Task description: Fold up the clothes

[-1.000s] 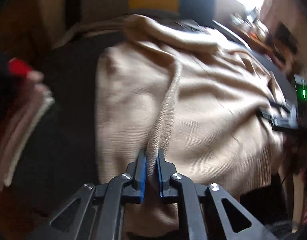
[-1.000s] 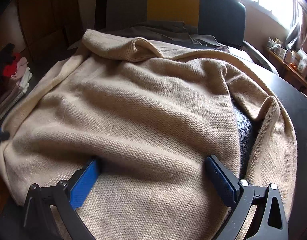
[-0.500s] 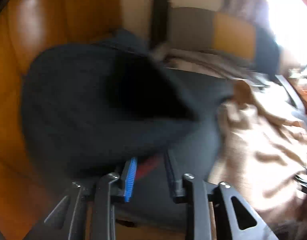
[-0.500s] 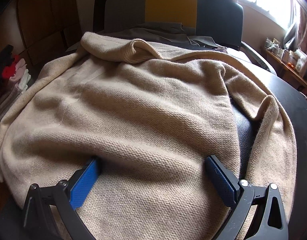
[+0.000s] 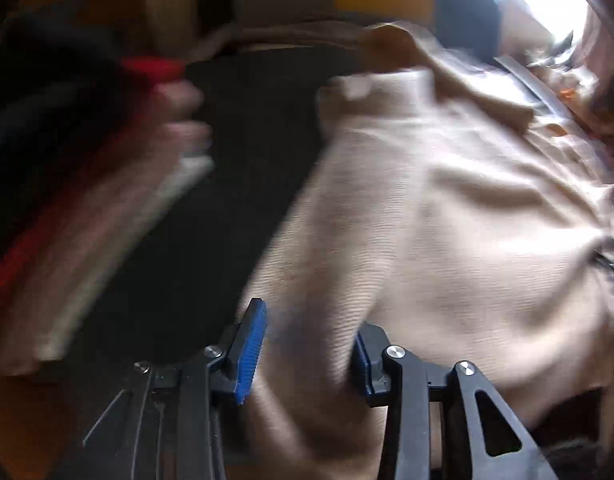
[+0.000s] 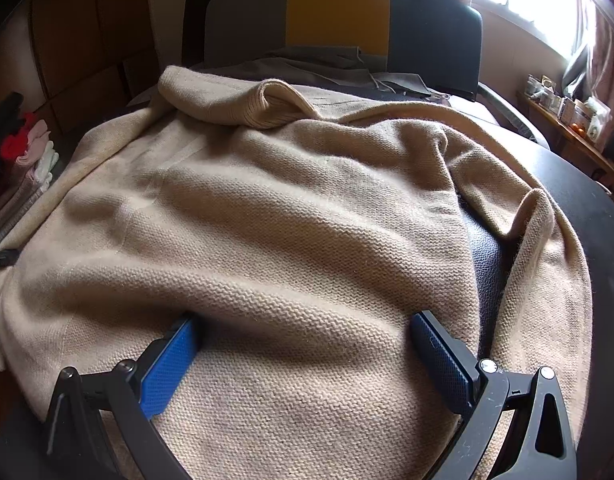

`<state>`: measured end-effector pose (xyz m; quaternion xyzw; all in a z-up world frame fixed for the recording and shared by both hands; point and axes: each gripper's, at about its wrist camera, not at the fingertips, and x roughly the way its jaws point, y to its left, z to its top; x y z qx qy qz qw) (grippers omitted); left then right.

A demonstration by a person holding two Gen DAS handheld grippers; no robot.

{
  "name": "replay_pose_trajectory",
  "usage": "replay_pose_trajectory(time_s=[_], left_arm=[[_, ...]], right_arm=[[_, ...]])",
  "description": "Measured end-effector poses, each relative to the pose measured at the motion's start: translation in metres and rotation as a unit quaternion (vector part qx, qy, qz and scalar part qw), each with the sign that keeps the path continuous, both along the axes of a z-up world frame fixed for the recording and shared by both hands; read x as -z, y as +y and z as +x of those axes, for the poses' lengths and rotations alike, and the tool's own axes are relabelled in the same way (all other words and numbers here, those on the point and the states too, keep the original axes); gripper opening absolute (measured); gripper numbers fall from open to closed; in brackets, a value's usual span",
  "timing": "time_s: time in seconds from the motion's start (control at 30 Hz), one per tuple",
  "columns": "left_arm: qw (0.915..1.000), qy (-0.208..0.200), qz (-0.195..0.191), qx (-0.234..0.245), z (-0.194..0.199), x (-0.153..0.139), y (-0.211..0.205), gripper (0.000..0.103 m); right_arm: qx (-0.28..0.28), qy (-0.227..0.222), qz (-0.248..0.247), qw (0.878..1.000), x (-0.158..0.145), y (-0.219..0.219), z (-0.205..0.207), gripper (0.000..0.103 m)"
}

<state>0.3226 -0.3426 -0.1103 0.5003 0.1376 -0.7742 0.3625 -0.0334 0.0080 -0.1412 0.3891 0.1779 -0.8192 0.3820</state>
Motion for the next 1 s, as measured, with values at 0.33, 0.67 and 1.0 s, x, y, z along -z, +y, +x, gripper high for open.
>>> replay_pose_trajectory(time_s=[0.33, 0.67, 1.0], left_arm=[[0.9959, 0.059, -0.045, -0.052, 0.019, -0.043, 0.006, 0.039], [0.9828, 0.083, -0.023, 0.163, -0.157, -0.022, 0.101, 0.040], [0.9839, 0.116, 0.041, 0.130, -0.159, 0.009, 0.122, 0.041]], right_arm=[[0.002, 0.003, -0.004, 1.000, 0.001, -0.001, -0.001, 0.103], [-0.044, -0.032, 0.002, 0.998, -0.026, -0.025, -0.019, 0.103], [-0.041, -0.016, -0.001, 0.999, -0.002, 0.004, -0.033, 0.103]])
